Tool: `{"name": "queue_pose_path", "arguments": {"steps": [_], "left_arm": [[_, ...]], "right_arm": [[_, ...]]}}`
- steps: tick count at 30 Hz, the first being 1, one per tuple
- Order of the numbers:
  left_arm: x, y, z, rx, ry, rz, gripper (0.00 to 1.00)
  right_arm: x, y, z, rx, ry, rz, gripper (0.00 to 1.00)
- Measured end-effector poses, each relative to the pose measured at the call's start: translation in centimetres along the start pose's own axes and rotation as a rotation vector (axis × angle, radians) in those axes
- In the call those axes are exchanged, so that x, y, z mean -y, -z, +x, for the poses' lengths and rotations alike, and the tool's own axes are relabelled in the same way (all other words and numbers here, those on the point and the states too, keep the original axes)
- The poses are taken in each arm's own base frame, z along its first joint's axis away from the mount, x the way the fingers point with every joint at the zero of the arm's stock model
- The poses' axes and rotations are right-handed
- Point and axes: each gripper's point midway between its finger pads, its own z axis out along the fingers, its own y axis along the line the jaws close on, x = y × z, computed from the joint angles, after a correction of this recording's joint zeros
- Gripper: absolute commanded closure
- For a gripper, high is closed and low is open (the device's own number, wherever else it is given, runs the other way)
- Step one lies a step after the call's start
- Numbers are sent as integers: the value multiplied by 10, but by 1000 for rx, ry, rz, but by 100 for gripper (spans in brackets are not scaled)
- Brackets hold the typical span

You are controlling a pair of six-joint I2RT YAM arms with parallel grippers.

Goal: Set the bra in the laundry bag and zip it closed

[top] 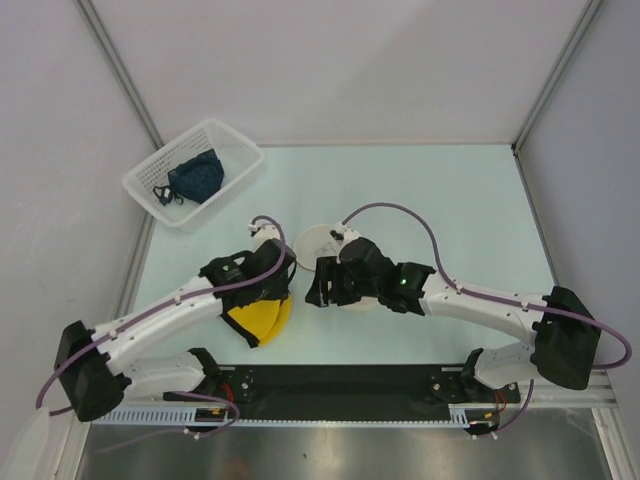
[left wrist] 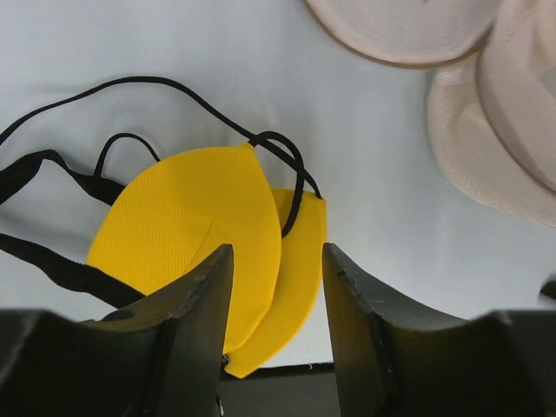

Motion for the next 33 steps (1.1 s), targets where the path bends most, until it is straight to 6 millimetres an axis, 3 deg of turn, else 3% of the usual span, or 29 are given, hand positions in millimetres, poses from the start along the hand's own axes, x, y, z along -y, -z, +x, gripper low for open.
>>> {"name": "queue_pose_path", "arguments": {"steps": [4,10,11,15,19,22,23,28,33], "left_arm": [[-1,-25,5,-47,-39,-53,47],[0,-45,16,-80,-49,-61,52],[-1,-48,20,-87,-52,-64,54],[-10,-55,36,-123,-67,-92,54],[-13,-59,42,-131,-69,-98,55],[-12,-61,43,-129,-66,-92,60],[-11,-61,42,-127,-64,-88,68],[-10,-62,41,-125,-58,-77,88],[-10,-53,38,-103,-45,-49,93]], "right_arm": [[-7,-11,14,4,-50,-57,45],[-13,-29,25,30,-93,-82,49],[-16,-31,26,36,-94,-90,55],[-24,-43,33,52,-110,-121,57],[-19,-57,46,34,-135,-124,56],[-16,-69,52,19,-155,-124,56],[-17,-72,54,13,-160,-130,57],[-18,-83,60,-5,-179,-150,57],[-17,-93,64,-18,-207,-167,57]]}}
